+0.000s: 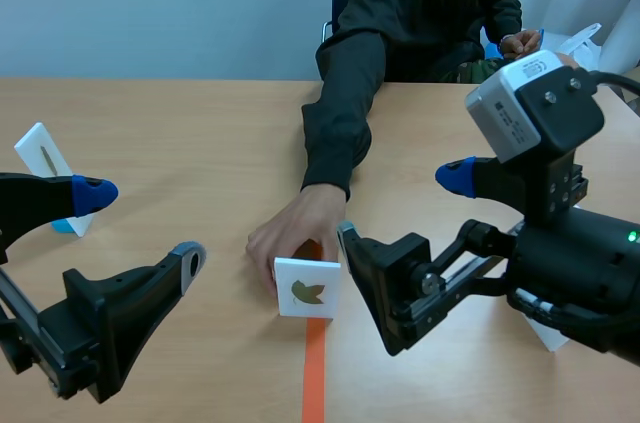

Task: Sort the leaf by its shape. The table is split by an orange tape line. A compound leaf with several leaflets goes to the left side, a simple leaf with one blade goes to the right side. Return to the home posture when a red brick is placed on the table.

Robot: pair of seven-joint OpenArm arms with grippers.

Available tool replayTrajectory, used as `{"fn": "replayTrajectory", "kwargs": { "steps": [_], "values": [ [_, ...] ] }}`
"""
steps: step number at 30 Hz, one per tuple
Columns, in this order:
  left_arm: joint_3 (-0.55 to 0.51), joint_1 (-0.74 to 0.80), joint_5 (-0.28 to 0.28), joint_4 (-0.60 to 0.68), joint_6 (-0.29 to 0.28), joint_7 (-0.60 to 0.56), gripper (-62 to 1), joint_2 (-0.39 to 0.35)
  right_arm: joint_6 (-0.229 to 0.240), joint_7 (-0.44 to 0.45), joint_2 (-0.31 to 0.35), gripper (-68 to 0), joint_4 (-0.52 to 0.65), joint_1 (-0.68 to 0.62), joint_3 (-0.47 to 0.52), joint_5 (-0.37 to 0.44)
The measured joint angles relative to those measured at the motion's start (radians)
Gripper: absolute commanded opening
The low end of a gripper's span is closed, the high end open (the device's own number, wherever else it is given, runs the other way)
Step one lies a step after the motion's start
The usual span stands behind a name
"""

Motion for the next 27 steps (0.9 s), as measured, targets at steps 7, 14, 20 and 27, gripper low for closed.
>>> {"fn": "replayTrajectory", "kwargs": {
  "steps": [7, 14, 20, 27],
  "values": [
    [0.000, 0.000, 0.053, 0.000, -0.005, 0.006, 1.4, 0.000, 0.000, 0.000, 0.000, 0.4, 0.000, 0.000, 0.000, 0.000],
    [0.000, -0.025, 0.066, -0.035, -0.047, 0.006, 1.4, 0.000, 0.000, 0.000, 0.000, 0.4, 0.000, 0.000, 0.000, 0.000],
    [0.043, -0.125, 0.073, -0.180, -0.087, -0.002, 1.4, -0.002, 0.000, 0.000, 0.000, 0.4, 0.000, 0.000, 0.000, -0.008],
    [0.145, -0.262, 0.106, -0.361, -0.110, -0.034, 1.4, -0.006, 0.000, 0.000, 0.000, 0.4, 0.000, 0.000, 0.000, -0.008]
  ]
}}
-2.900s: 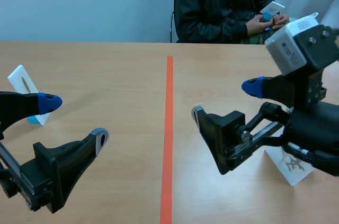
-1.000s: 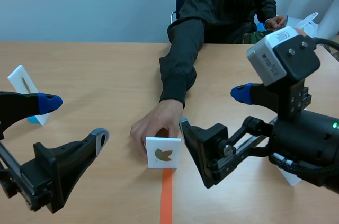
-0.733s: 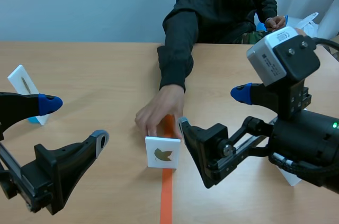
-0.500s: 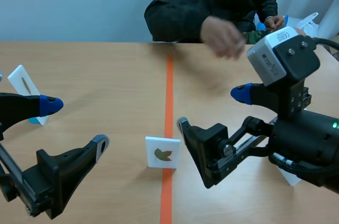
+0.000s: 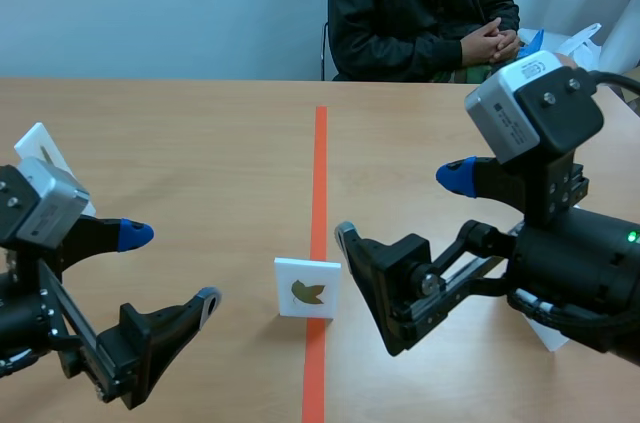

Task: Sort the leaf by its shape. The table is split by an orange tape line. A compound leaf with several leaflets goes to the left side, a simple leaf with one blade goes to the right side. Return to the home posture when a red brick is placed on the table.

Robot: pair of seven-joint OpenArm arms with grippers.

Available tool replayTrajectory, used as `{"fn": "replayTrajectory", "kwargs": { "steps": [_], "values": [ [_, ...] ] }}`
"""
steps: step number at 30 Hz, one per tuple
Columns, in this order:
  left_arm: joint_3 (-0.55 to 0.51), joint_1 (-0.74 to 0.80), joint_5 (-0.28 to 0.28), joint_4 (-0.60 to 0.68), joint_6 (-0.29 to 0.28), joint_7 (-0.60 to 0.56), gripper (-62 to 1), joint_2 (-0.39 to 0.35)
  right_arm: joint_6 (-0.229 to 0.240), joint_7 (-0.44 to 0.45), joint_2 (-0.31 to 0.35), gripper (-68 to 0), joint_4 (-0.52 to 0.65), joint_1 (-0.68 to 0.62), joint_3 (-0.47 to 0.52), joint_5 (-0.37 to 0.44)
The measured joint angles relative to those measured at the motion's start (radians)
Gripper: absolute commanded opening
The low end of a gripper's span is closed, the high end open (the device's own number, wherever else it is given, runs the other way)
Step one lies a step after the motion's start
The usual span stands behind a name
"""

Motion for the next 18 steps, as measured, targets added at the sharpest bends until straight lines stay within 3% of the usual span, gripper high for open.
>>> {"fn": "replayTrajectory", "kwargs": {
  "steps": [5, 9, 18],
  "values": [
    [0.105, -0.086, 0.074, -0.102, -0.008, -0.087, 1.4, 0.000, 0.000, 0.000, 0.000, 0.4, 0.000, 0.000, 0.000, -0.012],
    [0.185, -0.155, 0.090, -0.188, -0.007, -0.130, 1.4, 0.000, 0.000, 0.001, 0.000, 0.4, 0.000, 0.000, 0.000, -0.012],
    [0.332, -0.283, 0.203, -0.337, -0.003, -0.249, 1.4, 0.001, 0.000, 0.002, 0.000, 0.4, 0.000, 0.000, 0.000, -0.012]
  ]
}}
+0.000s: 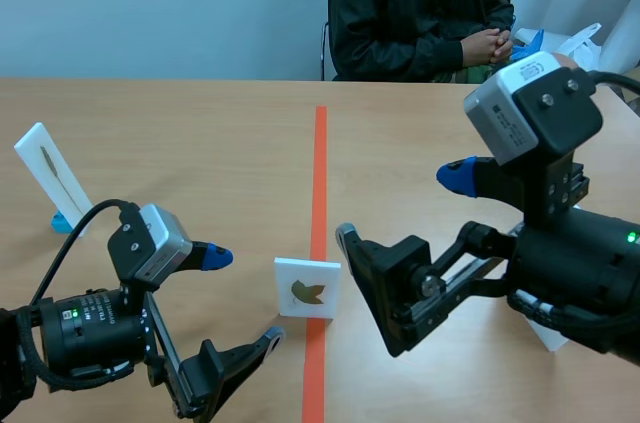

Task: Sort the leaf by its shape. The table is split by an orange tape line. A compound leaf with several leaflets goes to the left side, a simple leaf with one blade goes to the right side. Return to the home posture when a red brick is placed on the table.

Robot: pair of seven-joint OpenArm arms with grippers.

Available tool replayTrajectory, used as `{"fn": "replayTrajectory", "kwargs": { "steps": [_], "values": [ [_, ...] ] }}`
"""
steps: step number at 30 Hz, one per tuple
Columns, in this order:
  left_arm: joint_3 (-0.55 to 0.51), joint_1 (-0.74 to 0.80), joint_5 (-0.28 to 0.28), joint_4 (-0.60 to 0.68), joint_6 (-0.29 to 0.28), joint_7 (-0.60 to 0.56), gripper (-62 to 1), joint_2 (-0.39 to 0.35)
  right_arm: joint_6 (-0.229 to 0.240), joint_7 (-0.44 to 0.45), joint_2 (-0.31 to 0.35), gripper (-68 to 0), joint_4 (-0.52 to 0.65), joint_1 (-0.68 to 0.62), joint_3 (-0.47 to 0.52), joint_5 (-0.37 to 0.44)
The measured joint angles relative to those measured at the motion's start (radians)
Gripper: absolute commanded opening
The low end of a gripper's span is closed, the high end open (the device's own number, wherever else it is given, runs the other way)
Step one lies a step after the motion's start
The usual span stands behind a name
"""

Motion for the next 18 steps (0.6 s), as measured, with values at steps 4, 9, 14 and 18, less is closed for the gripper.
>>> {"fn": "replayTrajectory", "kwargs": {
  "steps": [4, 9, 14, 18],
  "values": [
    [0.035, -0.056, 0.035, -0.079, 0.017, -0.042, 1.4, 0.010, 0.000, 0.001, 0.000, 0.4, 0.000, 0.000, 0.000, 0.000],
    [0.074, -0.119, 0.058, -0.164, 0.020, -0.057, 1.4, 0.050, 0.000, 0.001, 0.000, 0.4, 0.000, 0.000, 0.000, 0.000],
    [0.119, -0.149, 0.059, -0.182, 0.024, -0.060, 1.4, 0.085, 0.000, 0.001, 0.000, 0.4, 0.000, 0.000, 0.000, 0.000],
    [0.131, -0.156, 0.058, -0.183, 0.054, -0.060, 1.4, 0.111, 0.000, 0.000, 0.000, 0.4, 0.000, 0.000, 0.000, 0.000]
  ]
}}
